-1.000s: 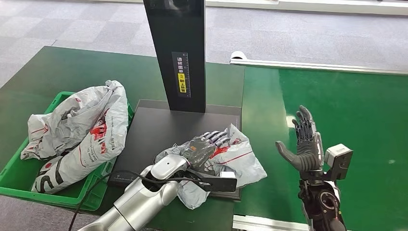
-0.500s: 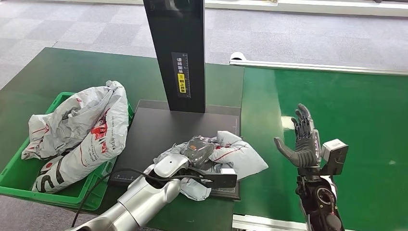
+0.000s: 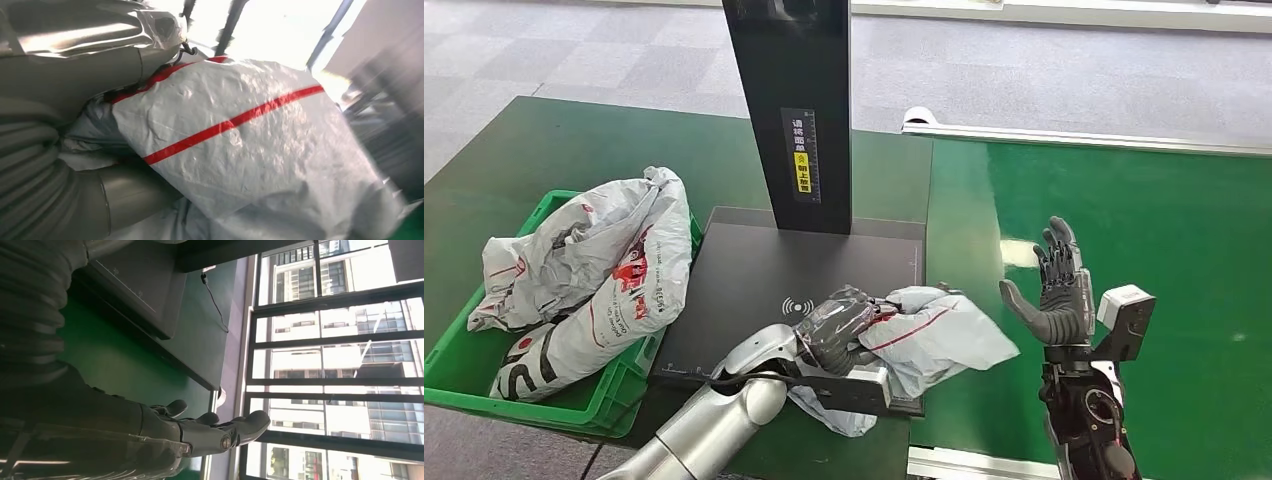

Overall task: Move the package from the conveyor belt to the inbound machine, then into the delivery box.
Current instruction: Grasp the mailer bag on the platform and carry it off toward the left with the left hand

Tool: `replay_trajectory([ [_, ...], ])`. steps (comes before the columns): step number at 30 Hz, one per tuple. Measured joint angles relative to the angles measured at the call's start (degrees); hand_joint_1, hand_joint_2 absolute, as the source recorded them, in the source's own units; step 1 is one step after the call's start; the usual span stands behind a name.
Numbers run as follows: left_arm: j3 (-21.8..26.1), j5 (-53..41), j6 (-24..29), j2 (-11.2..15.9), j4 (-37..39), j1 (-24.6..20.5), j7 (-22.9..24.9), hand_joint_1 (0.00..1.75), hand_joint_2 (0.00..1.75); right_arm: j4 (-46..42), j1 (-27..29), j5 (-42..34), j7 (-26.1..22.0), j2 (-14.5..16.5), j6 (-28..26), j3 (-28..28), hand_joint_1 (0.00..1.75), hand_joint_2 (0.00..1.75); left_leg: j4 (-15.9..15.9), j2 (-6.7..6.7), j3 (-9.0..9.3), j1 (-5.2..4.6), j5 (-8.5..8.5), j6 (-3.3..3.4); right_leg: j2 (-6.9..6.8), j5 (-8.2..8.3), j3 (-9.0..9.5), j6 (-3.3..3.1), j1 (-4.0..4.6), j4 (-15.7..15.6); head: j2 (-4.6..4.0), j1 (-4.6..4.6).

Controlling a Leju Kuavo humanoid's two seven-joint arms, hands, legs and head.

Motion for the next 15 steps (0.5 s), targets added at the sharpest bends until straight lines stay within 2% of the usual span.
replay_trajectory([
  [2, 0.42, 4.82, 0.87, 1.0, -6.28, 1.69, -1.68, 1.75, 1.75, -0.02, 0.04, -1.24, 0.36, -0.36, -0.77, 0.0, 0.0, 1.75, 0.0, 0.0, -0.07, 0.0, -0.01, 0.0, 0.0, 0.0, -0.08, 0.0, 0.0, 0.0, -0.01, -0.01],
  [5, 1.33, 6.7, 5.76, 2.42, -12.9, 2.94, -2.09, 1.75, 1.75, -0.2, 0.55, -2.36, 0.42, -1.04, -1.33, -0.06, 0.0, 1.75, 0.0, 0.0, -0.14, 0.0, -0.02, 0.01, 0.01, 0.0, -0.16, 0.0, 0.0, 0.0, 0.0, -0.01],
  [11, 3.42, 7.76, 11.54, 4.17, -19.03, 4.02, -4.22, 1.75, 1.75, -0.46, 1.2, -2.78, 0.33, -1.81, -1.36, -0.36, 0.0, 1.75, 0.0, 0.01, -0.15, 0.0, 0.0, 0.0, 0.01, 0.0, -0.18, 0.0, 0.0, 0.0, 0.0, 0.01],
  [15, 4.87, 10.32, 21.36, 4.82, -22.86, 5.11, -7.45, 1.75, 1.75, -0.8, 2.08, -2.99, 0.06, -2.13, -1.56, -0.51, 0.0, 1.75, 0.0, 0.01, -0.17, 0.0, 0.0, 0.0, 0.02, 0.0, -0.21, 0.0, 0.0, 0.0, 0.0, -0.01],
])
